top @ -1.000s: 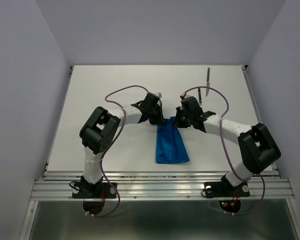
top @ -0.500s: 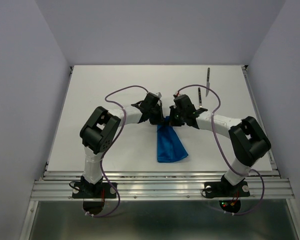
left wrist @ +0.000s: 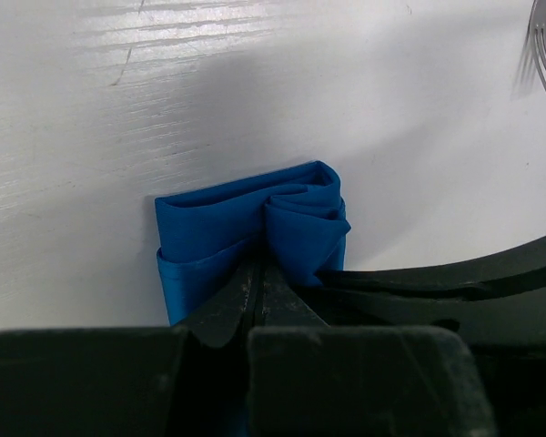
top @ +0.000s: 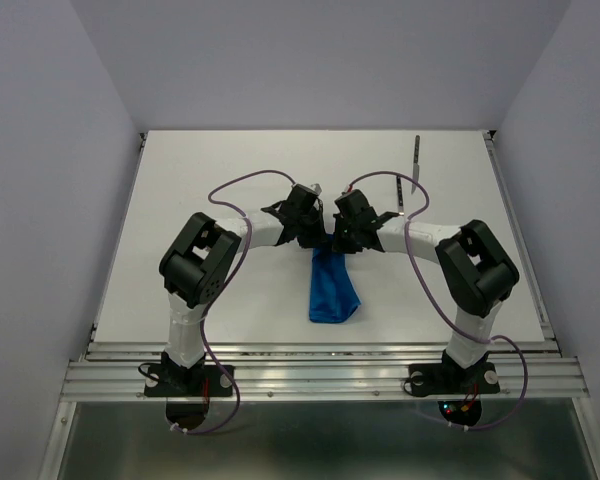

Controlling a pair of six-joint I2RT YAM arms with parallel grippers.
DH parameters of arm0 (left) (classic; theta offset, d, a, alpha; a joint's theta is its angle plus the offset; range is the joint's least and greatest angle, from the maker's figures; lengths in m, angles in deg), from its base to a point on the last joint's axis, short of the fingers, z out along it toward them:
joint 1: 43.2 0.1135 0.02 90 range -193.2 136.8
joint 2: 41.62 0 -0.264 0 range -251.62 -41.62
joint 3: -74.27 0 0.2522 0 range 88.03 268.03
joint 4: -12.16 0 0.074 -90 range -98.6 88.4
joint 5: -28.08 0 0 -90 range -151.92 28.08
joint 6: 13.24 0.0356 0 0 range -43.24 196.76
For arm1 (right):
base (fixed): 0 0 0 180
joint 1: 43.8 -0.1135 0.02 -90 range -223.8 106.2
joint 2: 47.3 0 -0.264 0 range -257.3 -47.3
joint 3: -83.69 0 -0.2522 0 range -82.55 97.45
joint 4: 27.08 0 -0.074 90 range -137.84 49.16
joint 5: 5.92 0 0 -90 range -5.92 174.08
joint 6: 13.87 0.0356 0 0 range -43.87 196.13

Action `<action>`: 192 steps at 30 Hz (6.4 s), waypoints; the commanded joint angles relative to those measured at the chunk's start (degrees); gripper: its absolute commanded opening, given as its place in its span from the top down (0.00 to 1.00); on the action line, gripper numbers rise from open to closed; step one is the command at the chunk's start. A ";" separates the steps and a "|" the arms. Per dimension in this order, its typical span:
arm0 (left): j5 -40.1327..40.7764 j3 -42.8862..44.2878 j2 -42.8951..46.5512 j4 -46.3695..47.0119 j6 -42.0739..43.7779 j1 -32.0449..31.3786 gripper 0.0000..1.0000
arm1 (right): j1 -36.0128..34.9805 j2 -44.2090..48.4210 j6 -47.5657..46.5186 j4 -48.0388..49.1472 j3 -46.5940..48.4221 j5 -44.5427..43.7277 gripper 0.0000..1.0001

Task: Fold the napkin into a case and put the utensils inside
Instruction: Fold the 2/3-rectangle-folded napkin at the center of the board, then smooth out the smaller rectangle-folded napkin at the center of the board.

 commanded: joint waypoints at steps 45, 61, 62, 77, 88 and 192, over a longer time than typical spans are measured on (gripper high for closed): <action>-0.50 -16.78 11.65 1.05 -5.92 -2.51 1.00 | -1.23 -4.48 2.33 -7.06 8.26 -6.95 0.99; -0.94 -13.79 6.55 4.92 -7.50 -3.40 1.00 | -4.04 -6.32 6.72 -12.42 13.44 -13.88 0.99; -0.94 -13.87 6.55 5.01 -7.50 -3.39 1.00 | -4.56 -6.76 7.59 -12.68 13.62 -14.42 0.99; 1.34 -21.77 15.14 5.36 -9.61 -3.48 1.00 | -5.71 -11.77 17.88 -20.41 16.34 -26.37 0.99; 1.61 -29.96 27.55 7.12 -16.03 -3.39 0.41 | -5.71 -17.83 25.26 -33.16 25.13 -30.77 0.99; 2.13 -31.81 20.08 20.39 -22.18 -12.18 1.00 | -6.24 15.73 12.96 -8.74 -7.64 -13.73 0.91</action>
